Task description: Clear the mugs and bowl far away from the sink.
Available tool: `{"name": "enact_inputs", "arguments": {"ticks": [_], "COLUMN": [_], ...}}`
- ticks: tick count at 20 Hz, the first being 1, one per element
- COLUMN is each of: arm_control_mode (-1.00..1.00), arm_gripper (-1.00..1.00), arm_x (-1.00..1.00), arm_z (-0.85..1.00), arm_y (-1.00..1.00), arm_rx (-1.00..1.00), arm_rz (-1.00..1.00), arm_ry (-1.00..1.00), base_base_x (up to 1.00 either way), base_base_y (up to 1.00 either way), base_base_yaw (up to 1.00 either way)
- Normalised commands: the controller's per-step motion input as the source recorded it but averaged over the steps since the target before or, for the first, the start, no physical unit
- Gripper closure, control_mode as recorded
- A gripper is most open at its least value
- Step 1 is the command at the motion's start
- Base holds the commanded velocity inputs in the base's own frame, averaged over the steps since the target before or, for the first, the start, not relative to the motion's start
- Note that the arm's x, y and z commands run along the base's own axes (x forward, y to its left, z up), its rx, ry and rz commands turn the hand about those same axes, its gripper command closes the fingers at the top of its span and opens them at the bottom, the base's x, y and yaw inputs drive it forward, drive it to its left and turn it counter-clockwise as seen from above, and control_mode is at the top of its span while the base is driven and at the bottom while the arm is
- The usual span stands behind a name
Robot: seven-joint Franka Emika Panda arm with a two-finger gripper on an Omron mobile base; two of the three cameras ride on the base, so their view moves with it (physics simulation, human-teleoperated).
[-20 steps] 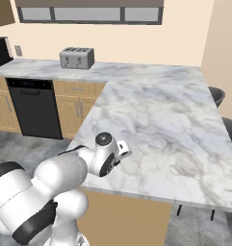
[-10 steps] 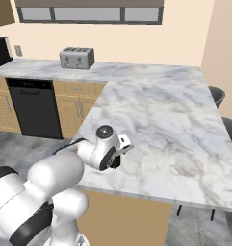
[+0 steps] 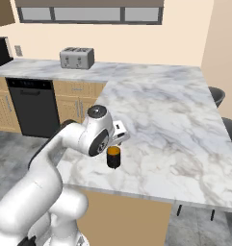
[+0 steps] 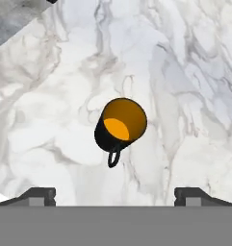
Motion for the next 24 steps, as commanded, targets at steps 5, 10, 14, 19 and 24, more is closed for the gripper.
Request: {"name": "enact_inputs", "arguments": {"ticks": [5,10,14,19,24], "arm_control_mode": [-1.0,-1.0,-1.0,1.0,1.0], "arm_gripper": [-1.0,-1.0,-1.0,-1.0,-1.0], "arm_x": [-0.85,-0.69,-0.77,-0.33,0.0], "arm_z": [0.73,0.86,0.8,0.18,0.0], "arm_y": [0.23,0.19,0.04,0.0,0.0], "arm_rx": [0.11,0.03,0.0,0.01,0.0], "arm_rz": [-0.17,-0.24,-0.26,-0.05,0.0], "arm_ry": [0.02,-0.01,-0.03,-0.04,0.0], "base_base_x": [0.0,0.0,0.0,-0.45,-0.7], "base_base_y": [0.0,0.0,0.0,0.0,0.48], "base_base_yaw": [0.0,0.0,0.0,0.0,0.29]}}
